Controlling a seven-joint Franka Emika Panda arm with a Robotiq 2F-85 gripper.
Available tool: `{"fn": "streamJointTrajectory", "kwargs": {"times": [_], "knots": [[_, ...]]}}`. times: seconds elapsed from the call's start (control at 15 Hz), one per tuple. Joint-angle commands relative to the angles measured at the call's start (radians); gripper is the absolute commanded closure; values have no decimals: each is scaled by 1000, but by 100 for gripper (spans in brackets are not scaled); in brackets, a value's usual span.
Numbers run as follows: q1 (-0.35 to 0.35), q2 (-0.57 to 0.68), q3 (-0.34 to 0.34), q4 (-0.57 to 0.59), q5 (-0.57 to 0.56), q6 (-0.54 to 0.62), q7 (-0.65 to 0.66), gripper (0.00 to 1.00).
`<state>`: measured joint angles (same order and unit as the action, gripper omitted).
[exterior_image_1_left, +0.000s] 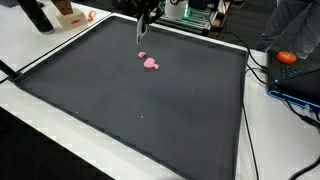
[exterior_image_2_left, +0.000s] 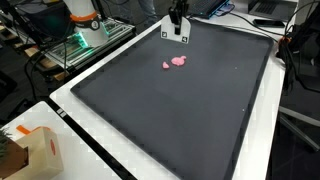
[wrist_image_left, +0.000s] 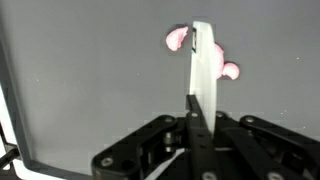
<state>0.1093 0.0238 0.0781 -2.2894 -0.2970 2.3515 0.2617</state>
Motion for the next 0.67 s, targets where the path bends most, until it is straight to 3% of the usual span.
{"fn": "streamJointTrajectory", "kwargs": {"times": [0.0,0.6], "knots": [[30,65,34,102,-54,-133,45,99],[136,270,56,316,-159,-333,71,99]]}}
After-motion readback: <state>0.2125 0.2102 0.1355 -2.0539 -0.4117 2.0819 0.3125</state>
